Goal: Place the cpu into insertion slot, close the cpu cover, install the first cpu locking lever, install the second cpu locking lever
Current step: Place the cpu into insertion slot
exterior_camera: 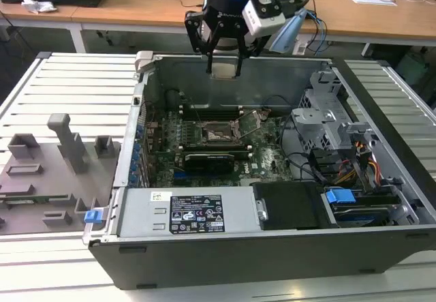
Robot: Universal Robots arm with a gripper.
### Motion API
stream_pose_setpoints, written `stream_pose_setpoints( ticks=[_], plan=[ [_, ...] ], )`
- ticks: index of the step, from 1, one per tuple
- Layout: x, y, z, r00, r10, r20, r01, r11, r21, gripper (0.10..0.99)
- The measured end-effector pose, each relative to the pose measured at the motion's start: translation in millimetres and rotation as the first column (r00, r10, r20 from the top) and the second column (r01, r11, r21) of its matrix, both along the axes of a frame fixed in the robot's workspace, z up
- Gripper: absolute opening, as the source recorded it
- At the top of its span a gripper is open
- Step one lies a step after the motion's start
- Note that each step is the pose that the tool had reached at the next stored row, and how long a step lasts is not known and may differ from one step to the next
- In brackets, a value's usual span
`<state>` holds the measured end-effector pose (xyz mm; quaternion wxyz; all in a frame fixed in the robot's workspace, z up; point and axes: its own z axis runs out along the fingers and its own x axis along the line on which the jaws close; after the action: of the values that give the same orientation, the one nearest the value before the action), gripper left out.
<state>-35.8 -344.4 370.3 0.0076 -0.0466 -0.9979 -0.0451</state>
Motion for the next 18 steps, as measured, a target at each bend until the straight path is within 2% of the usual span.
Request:
stream_pose_setpoints(
  ticks=[7,13,18],
  plan=[
    [0.0,0.0,0.0,0.9961,-0.089,0.0,0.089,0.9961,0.0,0.541],
    [0.0,0.0,0.0,0.9923,-0.124,0.0,0.124,0.9923,0.0,0.541],
    [0.0,0.0,0.0,0.9867,-0.163,0.0,0.163,0.9867,0.0,0.541]
  ],
)
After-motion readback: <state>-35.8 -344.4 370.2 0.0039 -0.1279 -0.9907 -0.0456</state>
